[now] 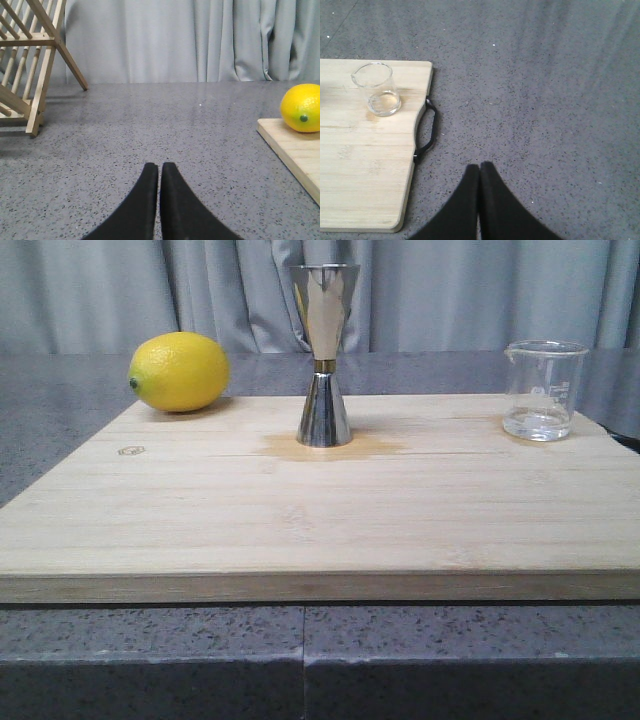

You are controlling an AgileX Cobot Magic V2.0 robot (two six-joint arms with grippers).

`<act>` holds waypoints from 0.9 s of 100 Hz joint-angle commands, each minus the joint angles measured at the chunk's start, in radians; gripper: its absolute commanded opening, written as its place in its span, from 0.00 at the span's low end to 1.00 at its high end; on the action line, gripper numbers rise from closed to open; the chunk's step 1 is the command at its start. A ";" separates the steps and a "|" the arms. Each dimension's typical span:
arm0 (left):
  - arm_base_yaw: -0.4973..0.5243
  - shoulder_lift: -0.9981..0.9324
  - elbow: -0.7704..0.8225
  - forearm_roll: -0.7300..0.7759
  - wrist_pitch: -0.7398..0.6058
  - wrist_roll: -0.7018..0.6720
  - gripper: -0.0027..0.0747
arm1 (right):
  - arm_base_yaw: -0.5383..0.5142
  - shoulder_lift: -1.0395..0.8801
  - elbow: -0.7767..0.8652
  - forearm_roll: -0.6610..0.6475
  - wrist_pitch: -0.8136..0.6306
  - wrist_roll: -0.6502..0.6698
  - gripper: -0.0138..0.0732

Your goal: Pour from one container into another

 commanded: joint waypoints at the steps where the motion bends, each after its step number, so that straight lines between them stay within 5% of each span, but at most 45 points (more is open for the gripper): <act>1: 0.002 -0.021 0.029 -0.010 -0.085 -0.001 0.01 | -0.001 0.012 -0.022 -0.029 -0.065 -0.008 0.08; 19: 0.002 -0.021 0.029 -0.010 -0.085 -0.001 0.01 | -0.038 -0.064 0.025 -0.057 -0.145 -0.008 0.08; 34: 0.002 -0.021 0.029 -0.010 -0.085 -0.001 0.01 | -0.132 -0.173 0.174 -0.050 -0.417 -0.008 0.08; 58: 0.002 -0.021 0.029 -0.010 -0.085 -0.001 0.01 | -0.306 -0.296 0.456 0.174 -0.730 -0.008 0.08; 90: 0.002 -0.021 0.029 -0.010 -0.085 -0.001 0.01 | -0.282 -0.347 0.770 0.178 -1.087 -0.008 0.08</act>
